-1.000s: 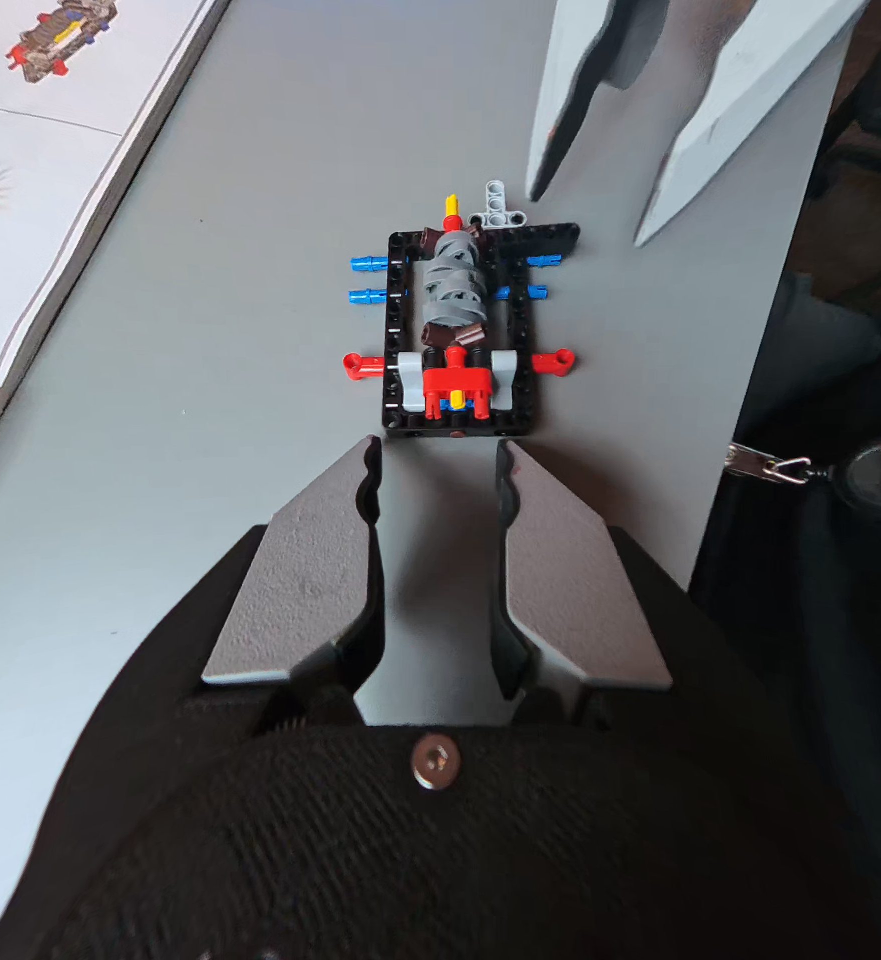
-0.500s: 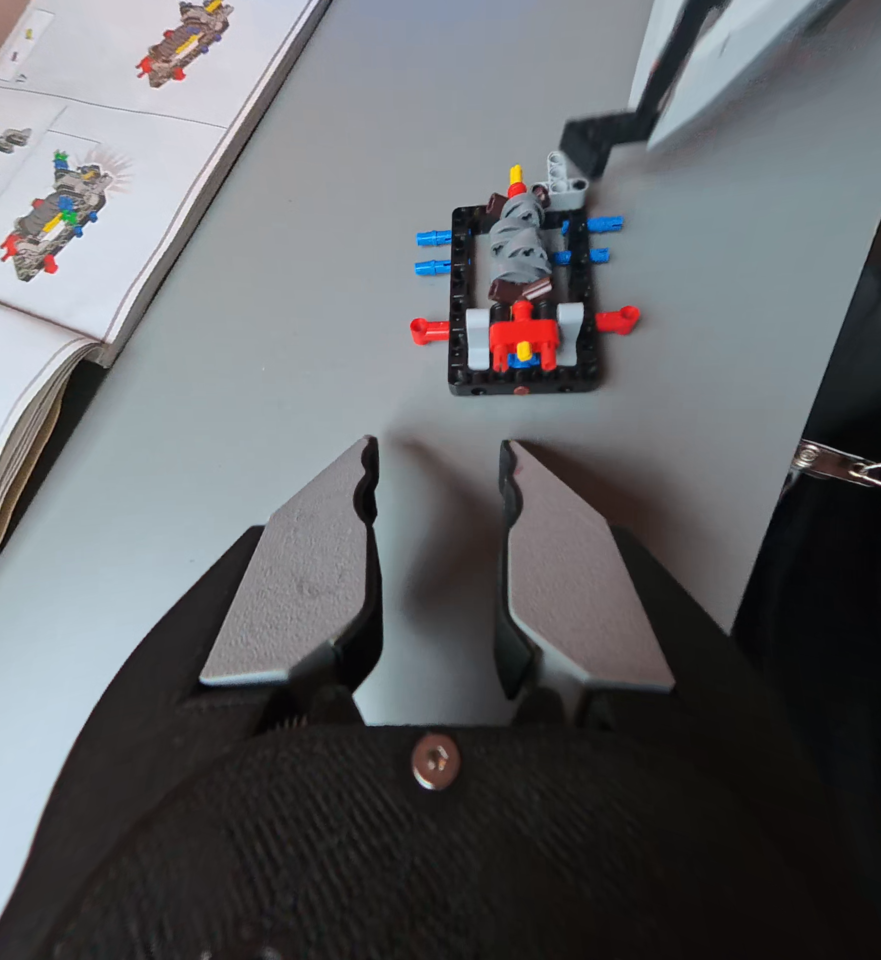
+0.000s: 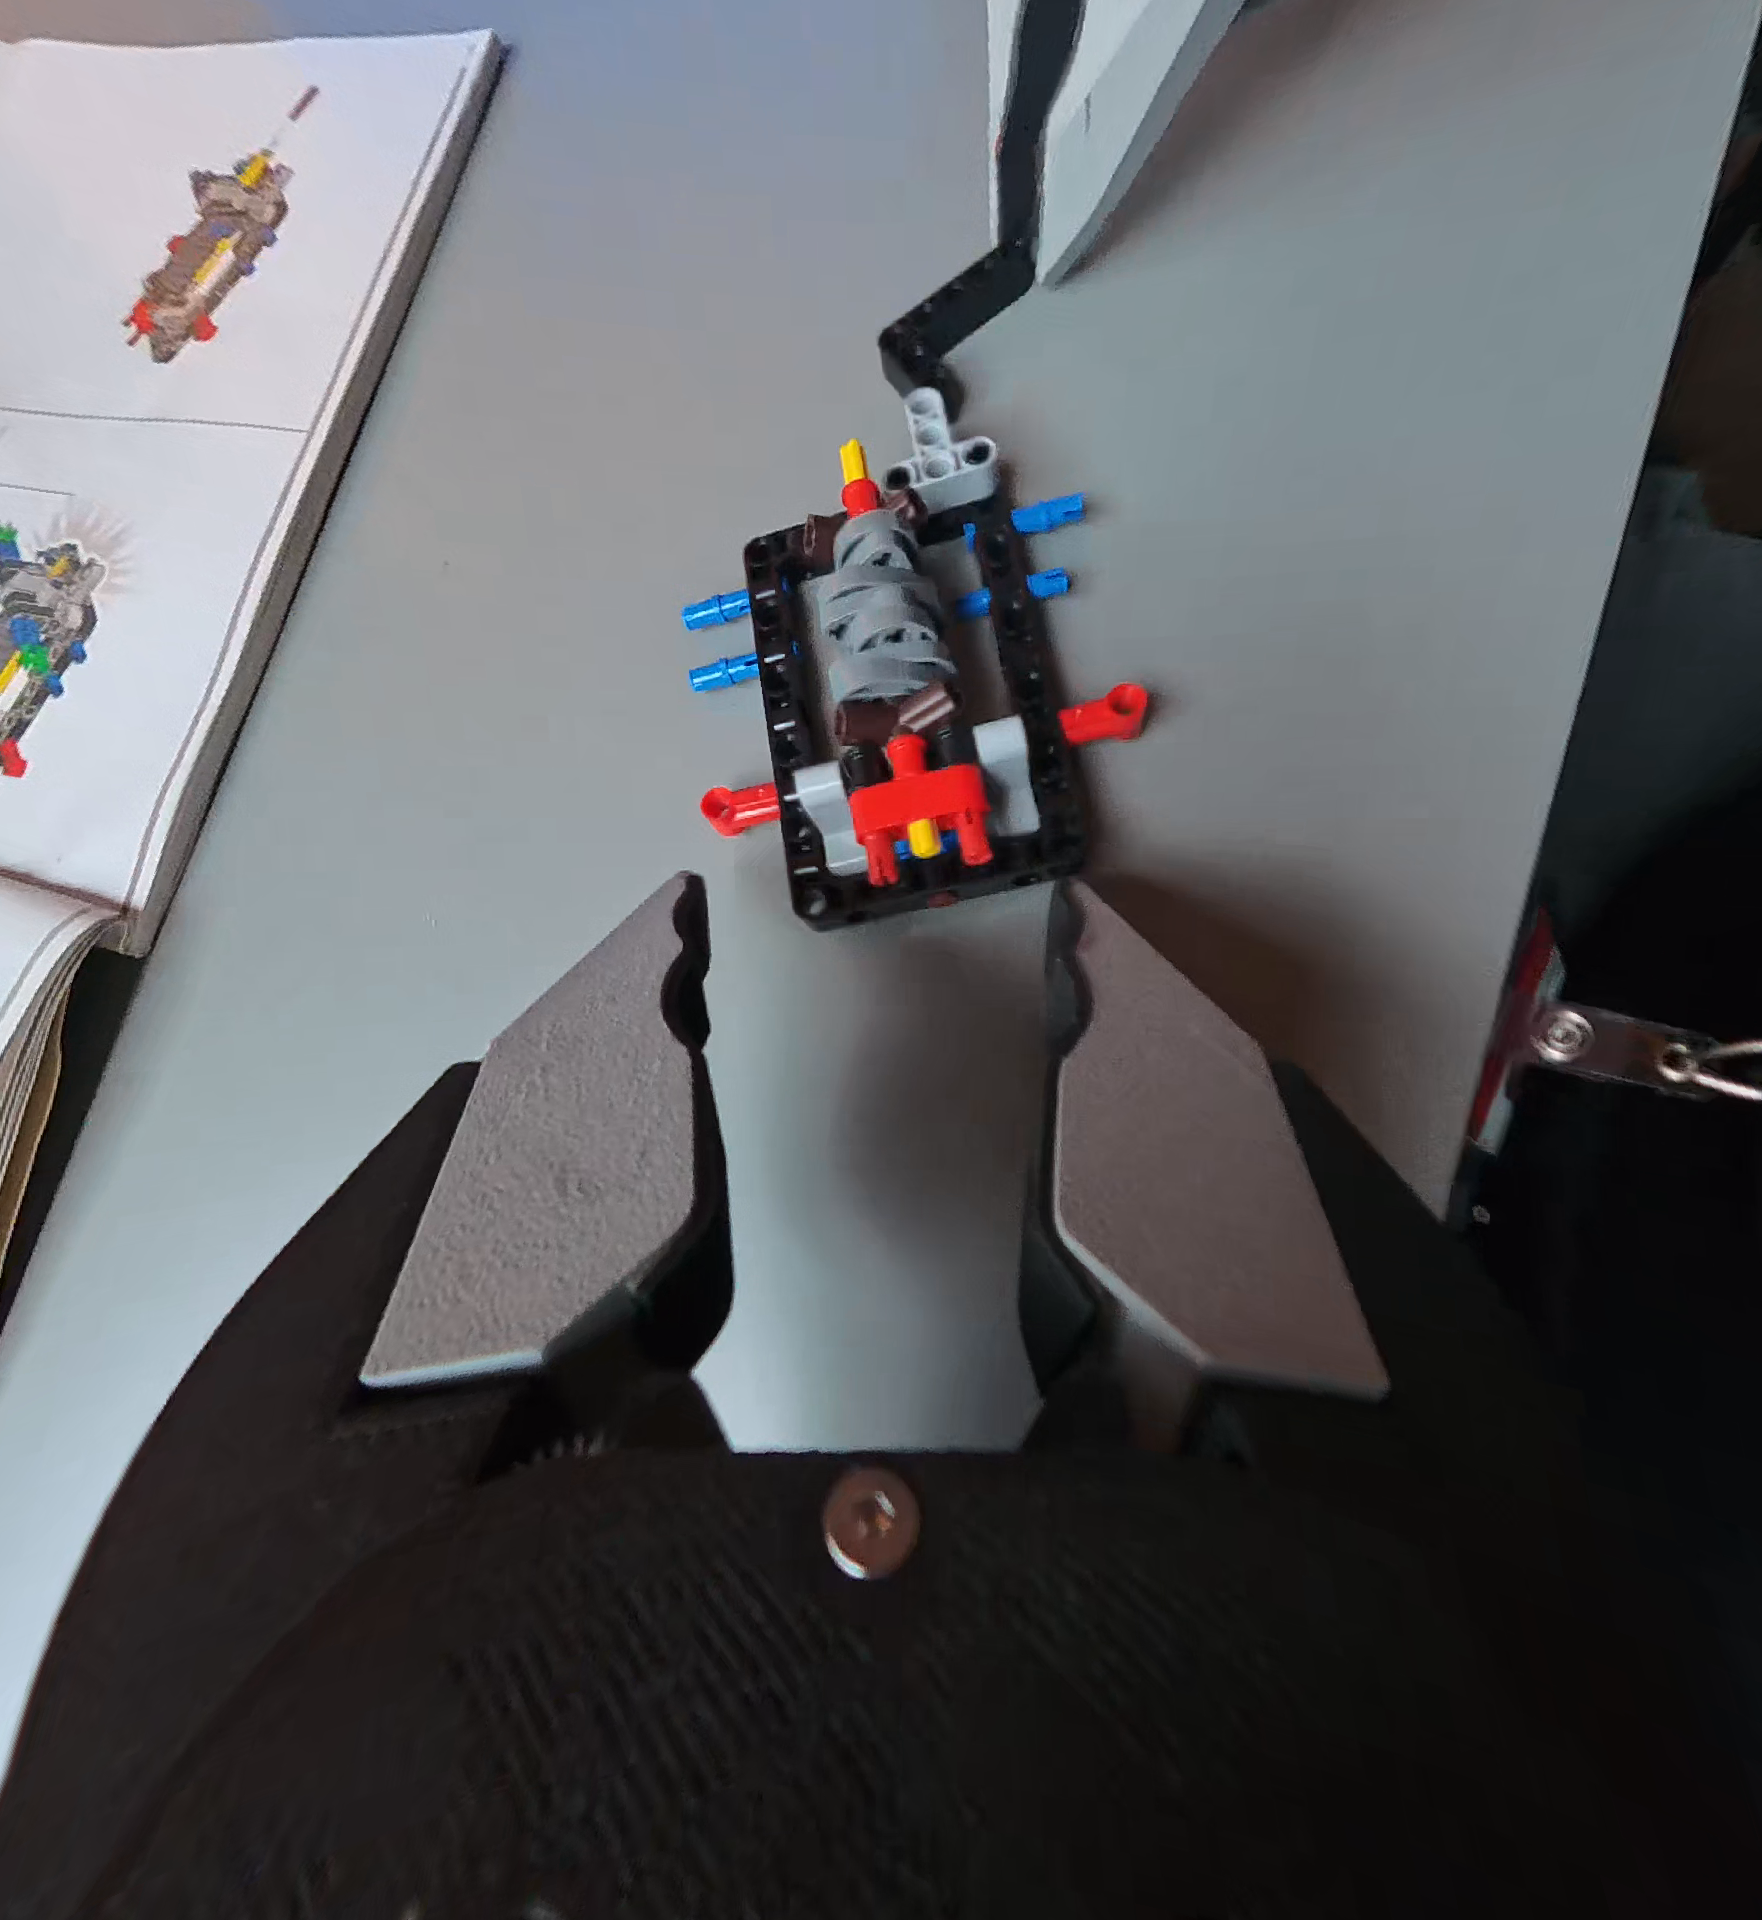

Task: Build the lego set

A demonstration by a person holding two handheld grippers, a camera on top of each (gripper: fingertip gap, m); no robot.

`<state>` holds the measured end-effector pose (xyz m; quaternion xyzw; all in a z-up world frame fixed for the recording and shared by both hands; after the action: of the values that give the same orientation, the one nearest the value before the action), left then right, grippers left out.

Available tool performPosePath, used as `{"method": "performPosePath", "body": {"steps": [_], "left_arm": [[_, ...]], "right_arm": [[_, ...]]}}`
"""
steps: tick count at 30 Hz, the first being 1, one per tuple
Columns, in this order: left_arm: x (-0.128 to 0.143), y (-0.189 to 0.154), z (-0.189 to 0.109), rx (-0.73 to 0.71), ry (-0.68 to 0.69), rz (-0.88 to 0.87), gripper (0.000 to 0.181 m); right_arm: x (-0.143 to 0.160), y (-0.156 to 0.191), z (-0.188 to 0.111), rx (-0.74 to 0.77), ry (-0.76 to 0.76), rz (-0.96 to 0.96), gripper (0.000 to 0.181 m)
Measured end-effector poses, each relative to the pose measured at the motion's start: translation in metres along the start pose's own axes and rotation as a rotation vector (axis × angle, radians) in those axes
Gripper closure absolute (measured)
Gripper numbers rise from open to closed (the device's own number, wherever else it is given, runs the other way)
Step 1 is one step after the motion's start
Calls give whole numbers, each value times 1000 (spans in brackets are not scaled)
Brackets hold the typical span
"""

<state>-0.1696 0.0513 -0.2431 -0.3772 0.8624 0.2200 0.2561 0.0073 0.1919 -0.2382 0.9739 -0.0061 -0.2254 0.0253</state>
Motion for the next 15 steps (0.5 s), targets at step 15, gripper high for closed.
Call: {"method": "performPosePath", "body": {"steps": [15], "left_arm": [[-6,7,-1,74,34,-97,101]], "right_arm": [[-16,46,-6,-38,-142,-551,146]]}}
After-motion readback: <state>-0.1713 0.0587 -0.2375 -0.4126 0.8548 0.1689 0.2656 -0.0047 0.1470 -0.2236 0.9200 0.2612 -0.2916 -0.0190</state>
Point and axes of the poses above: each gripper's, where its closed fingertips meet, z out along the fingers, x out of its underside, y = z × x across the jaws, the point moved 8 cm from there along -z, back along the fingers, and after that the axes turned 6 degrees about y, right-handed, at the moved point
